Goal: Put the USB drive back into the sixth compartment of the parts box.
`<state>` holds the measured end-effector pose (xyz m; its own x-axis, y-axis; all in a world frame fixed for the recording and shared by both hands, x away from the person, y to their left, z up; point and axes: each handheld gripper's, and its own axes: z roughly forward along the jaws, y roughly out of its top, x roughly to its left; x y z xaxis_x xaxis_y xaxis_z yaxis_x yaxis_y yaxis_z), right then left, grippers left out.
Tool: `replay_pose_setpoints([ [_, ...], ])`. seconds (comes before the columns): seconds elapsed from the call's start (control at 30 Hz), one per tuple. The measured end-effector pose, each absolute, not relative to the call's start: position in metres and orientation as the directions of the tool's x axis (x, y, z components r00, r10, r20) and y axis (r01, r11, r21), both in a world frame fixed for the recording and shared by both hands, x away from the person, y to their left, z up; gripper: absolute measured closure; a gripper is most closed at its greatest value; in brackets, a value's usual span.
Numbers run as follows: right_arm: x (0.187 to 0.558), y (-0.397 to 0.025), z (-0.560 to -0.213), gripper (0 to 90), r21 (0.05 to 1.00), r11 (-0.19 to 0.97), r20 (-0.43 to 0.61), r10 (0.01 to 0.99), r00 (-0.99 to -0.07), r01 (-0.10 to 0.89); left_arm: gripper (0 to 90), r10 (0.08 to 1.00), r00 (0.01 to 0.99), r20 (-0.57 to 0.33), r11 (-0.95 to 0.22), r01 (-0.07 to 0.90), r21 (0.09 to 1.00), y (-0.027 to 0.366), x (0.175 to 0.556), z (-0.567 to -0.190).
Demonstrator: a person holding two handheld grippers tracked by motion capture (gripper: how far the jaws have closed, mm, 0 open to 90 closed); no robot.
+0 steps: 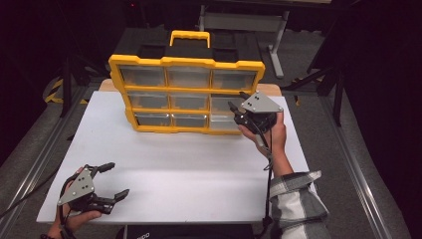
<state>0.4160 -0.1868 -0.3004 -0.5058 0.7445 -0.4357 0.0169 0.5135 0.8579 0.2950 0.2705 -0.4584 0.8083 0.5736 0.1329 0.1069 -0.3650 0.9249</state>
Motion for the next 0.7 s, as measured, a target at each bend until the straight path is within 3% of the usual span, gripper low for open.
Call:
replay_pose_setpoints([
  [0.7, 0.380, -0.200, -0.303, 55.8, 0.919, 0.393, -0.355, 0.776, -0.522, -0.041, 8.3, 0.575, 0.807, 0.134, -0.366, 0.108, 0.924, 0.271, 0.295, -0.458],
])
